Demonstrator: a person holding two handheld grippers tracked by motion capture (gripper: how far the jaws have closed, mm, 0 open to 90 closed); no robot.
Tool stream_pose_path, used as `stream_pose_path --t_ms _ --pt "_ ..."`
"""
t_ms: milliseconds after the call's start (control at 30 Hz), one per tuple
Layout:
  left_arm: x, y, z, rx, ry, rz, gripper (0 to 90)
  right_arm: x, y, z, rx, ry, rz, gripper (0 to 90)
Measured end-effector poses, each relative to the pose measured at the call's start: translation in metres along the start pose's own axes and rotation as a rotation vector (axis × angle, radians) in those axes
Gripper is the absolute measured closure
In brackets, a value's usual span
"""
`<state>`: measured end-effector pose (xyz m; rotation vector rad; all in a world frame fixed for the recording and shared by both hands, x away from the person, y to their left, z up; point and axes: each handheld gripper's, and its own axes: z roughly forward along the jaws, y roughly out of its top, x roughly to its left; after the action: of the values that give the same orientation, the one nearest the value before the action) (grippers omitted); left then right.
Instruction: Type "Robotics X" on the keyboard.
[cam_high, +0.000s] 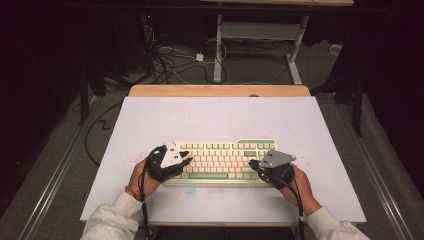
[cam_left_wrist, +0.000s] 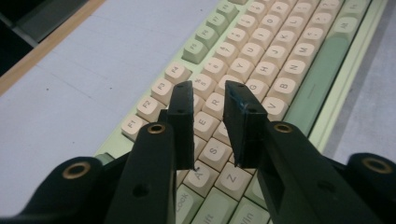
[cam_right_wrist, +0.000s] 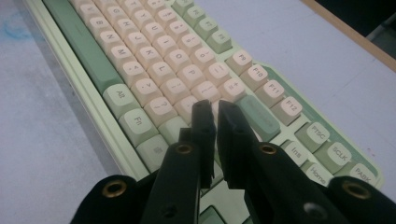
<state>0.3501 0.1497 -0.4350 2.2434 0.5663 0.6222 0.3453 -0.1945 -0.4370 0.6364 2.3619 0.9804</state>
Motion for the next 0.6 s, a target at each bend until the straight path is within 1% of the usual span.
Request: stream_pose_path --t_ms 33,100,167,200,233,300,333,367,433,467,500,533,600 --pt "-0.0001 0.0 0.0001 -0.001 0.008 -0.002 67.2 -0.0006 0.0 -0.0008 -0.006 0.0 0.002 83.6" --pt "-0.0001 -0.0001 -0.0002 -0.01 0.031 -0.006 62.0 -0.002 -0.0004 -0.0026 -0.025 -0.005 0.01 82.5" --pt "0.0004 -0.0004 -0.0001 -0.013 0.036 -0.014 56.2 -0.003 -0.0004 -0.0039 -0.037 -0.016 0.016 77.6" --pt "0.0007 -0.0005 -0.0001 -0.018 0.054 -0.006 53.5 -0.0037 -0.0006 -0.0044 -0.045 -0.016 0.019 75.4" --pt "0.0005 -0.0007 0.0002 -0.018 0.06 -0.006 51.0 -0.004 -0.0007 -0.0048 -0.049 -0.02 0.024 75.0" --pt "0.0003 -0.0013 0.0008 -0.022 0.051 -0.011 43.0 -0.005 -0.0008 -0.0051 -0.051 -0.024 0.028 70.4" --pt "0.0002 -0.0018 0.0009 -0.025 0.056 -0.012 41.6 -0.0053 -0.001 -0.0053 -0.055 -0.03 0.03 67.7" --pt "0.0003 -0.0021 0.0007 -0.027 0.059 -0.015 40.8 -0.0056 -0.0011 -0.0056 -0.061 -0.034 0.038 66.7" --pt "0.0012 -0.0028 0.0 -0.038 0.056 -0.028 38.0 -0.006 -0.0011 -0.0059 -0.066 -0.035 0.035 60.3" --pt "0.0015 -0.003 -0.0003 -0.04 0.062 -0.028 38.0 -0.0059 -0.001 -0.0061 -0.069 -0.041 0.034 58.1" --pt "0.0015 -0.0033 -0.0003 -0.041 0.073 -0.037 37.8 -0.006 -0.0009 -0.0063 -0.073 -0.043 0.039 56.3" --pt "0.0014 -0.0037 0.0 -0.039 0.07 -0.049 31.5 -0.0062 -0.0008 -0.0064 -0.076 -0.044 0.039 52.3" --pt "0.0015 -0.0043 -0.0004 -0.042 0.062 -0.042 31.4 -0.0067 -0.0007 -0.006 -0.081 -0.056 0.044 44.1"
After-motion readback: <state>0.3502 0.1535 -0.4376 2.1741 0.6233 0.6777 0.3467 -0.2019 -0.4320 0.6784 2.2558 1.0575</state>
